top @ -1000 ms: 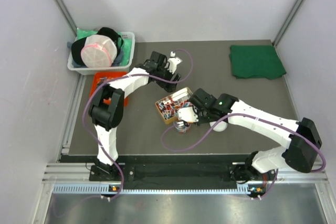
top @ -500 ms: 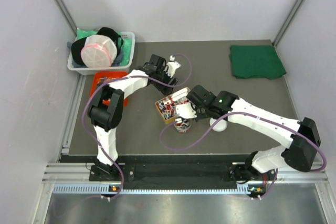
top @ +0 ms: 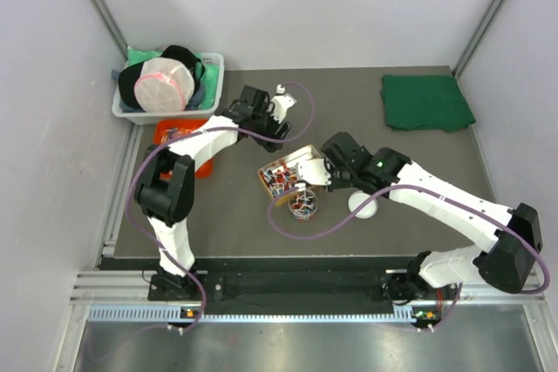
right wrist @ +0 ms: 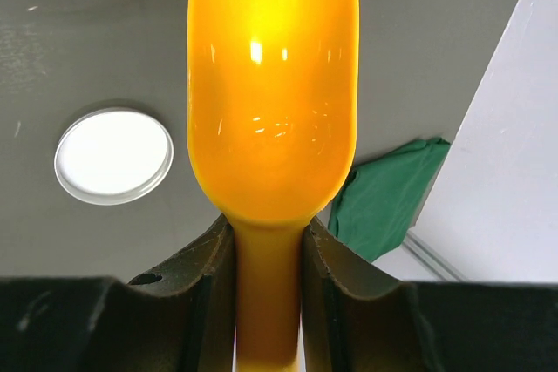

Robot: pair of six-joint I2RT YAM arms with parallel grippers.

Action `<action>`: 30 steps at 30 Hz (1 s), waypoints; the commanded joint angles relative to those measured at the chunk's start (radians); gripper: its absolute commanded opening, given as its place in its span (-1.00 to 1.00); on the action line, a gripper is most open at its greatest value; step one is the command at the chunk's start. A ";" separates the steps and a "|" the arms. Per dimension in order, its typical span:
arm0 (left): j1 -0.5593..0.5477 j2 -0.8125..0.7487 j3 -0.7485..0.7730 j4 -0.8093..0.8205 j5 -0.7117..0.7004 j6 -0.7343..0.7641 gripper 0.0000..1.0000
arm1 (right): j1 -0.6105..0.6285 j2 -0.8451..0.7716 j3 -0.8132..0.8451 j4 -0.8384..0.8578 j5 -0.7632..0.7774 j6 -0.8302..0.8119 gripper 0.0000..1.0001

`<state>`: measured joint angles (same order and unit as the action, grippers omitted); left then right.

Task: Pack the candies
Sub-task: Place the fake candies in the packing bottle.

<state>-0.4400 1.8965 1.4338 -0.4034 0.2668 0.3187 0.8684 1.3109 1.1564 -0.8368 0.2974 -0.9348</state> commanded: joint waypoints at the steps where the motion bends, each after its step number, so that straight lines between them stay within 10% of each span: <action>1: 0.017 -0.071 0.002 0.002 0.032 0.022 0.29 | -0.017 -0.056 -0.018 0.053 0.005 0.024 -1.00; 30: 0.006 -0.091 -0.072 -0.196 0.057 0.198 -0.03 | -0.035 -0.099 -0.047 0.065 -0.020 0.042 -1.00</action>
<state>-0.4252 1.8393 1.3819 -0.5858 0.3241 0.4915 0.8413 1.2461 1.1038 -0.8001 0.2859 -0.9119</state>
